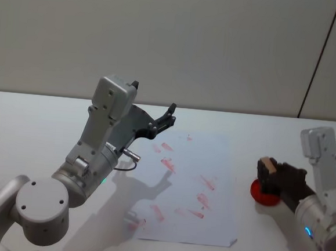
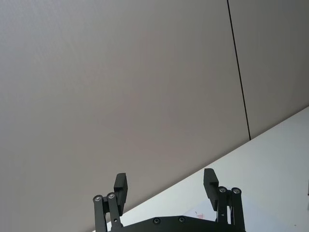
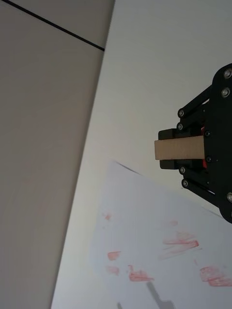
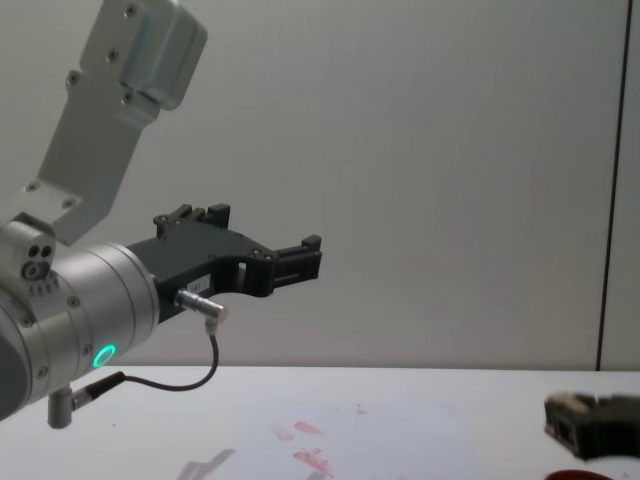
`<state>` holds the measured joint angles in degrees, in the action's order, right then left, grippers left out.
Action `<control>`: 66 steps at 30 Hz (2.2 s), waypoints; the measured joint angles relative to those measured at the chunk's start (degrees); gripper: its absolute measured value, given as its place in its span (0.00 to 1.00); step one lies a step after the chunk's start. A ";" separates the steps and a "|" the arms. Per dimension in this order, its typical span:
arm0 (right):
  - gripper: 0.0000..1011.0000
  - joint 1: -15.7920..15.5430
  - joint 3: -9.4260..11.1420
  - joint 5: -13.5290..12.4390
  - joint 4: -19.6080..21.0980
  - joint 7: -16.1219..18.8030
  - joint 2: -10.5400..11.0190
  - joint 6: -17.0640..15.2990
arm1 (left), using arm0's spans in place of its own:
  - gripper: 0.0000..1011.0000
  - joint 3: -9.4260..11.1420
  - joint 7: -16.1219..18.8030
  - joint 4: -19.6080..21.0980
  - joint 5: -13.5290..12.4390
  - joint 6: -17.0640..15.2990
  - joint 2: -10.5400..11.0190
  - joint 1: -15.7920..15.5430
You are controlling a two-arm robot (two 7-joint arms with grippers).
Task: Use the one hand to pick up the stamp and affix it onto the A4 paper.
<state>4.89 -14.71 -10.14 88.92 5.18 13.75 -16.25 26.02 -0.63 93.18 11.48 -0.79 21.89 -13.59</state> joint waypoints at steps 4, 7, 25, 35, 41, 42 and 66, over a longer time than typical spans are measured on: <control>0.22 0.50 0.29 -0.16 1.26 1.06 0.11 0.85 | 0.99 0.00 0.00 0.00 0.00 0.00 0.00 0.00; 0.22 1.00 0.47 -0.59 2.36 2.38 0.16 1.28 | 0.99 0.00 0.00 0.00 0.00 0.00 0.00 0.00; 0.22 5.58 -0.91 -1.39 3.69 13.91 -1.53 -2.01 | 0.99 0.00 0.00 0.00 0.00 0.00 0.00 0.00; 0.22 8.72 -3.64 1.95 -0.69 21.36 -3.81 -5.43 | 0.99 0.00 0.00 0.00 0.00 0.00 0.00 0.00; 0.22 10.30 -5.37 5.42 -3.88 24.48 -4.99 -6.85 | 0.99 0.00 0.00 0.00 0.00 0.00 0.00 0.00; 0.22 10.44 -5.55 5.85 -4.20 24.75 -5.07 -6.98 | 0.99 0.00 0.00 0.00 0.00 0.00 0.00 0.00; 0.22 12.50 -8.34 13.73 -11.36 26.67 -6.18 -7.33 | 0.99 0.00 0.00 0.00 0.00 0.00 0.00 0.00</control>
<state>17.39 -23.06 3.58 77.56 31.85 7.57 -23.58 26.02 -0.63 93.18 11.48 -0.80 21.90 -13.59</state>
